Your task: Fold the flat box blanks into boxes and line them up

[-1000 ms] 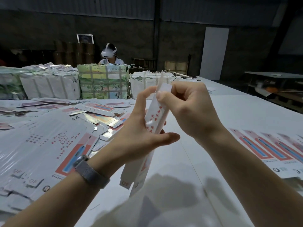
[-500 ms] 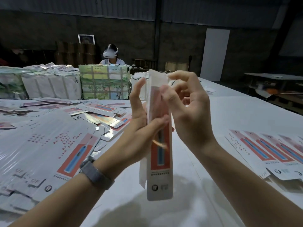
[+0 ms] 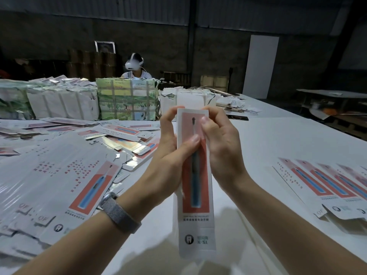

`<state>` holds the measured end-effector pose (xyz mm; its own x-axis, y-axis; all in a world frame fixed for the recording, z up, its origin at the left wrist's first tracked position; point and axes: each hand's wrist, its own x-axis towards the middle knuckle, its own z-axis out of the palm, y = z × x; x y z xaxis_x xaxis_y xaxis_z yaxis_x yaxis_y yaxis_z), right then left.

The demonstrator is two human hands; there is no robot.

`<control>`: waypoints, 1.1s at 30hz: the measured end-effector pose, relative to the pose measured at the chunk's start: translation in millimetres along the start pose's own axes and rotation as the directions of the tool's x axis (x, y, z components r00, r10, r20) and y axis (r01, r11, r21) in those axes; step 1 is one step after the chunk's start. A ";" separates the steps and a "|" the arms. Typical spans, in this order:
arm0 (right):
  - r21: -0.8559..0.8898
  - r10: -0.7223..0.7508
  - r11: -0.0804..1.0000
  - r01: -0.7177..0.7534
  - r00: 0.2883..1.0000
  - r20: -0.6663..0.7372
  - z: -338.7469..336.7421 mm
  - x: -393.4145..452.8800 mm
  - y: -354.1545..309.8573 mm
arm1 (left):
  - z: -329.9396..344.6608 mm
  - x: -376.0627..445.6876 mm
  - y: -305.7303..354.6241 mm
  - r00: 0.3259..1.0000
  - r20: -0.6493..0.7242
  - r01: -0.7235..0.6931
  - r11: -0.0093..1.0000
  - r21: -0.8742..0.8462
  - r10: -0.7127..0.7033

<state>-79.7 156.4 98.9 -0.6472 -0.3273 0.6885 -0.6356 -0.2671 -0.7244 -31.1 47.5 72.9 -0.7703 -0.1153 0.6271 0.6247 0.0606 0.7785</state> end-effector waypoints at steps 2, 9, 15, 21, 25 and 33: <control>-0.004 -0.020 1.000 0.020 1.000 0.001 0.0 -0.2 2.0 | -0.5 0.1 0.8 1.000 0.023 -0.006 1.000 0.023 0.005; 0.167 -0.006 0.986 -0.001 0.999 0.040 -2.2 -1.2 4.5 | 2.2 -4.5 -2.2 1.000 0.011 -0.029 0.996 0.084 0.028; 0.242 0.089 0.967 -0.083 0.996 -0.012 -8.6 3.3 4.8 | 7.1 -8.8 -2.0 0.999 0.032 -0.008 0.998 0.064 0.006; 0.282 0.159 0.946 -0.160 0.987 0.025 -7.5 1.7 1.5 | 11.5 -11.3 -1.4 1.000 0.018 0.010 1.000 0.022 -0.010; 0.293 0.193 0.936 -0.194 0.981 0.034 -10.0 4.8 0.3 | 10.6 -11.6 -1.6 1.000 0.017 0.004 0.999 0.050 -0.005; 0.301 0.205 0.925 -0.233 0.971 0.121 -10.0 8.2 2.8 | 5.3 -9.0 -0.3 0.999 0.033 -0.005 0.997 0.076 0.003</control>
<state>-91.0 162.1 102.9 -0.7077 -0.4827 0.5158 -0.3101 -0.4437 -0.8408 -25.0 53.8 67.2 -0.7723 -0.0827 0.6298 0.6173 0.1361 0.7748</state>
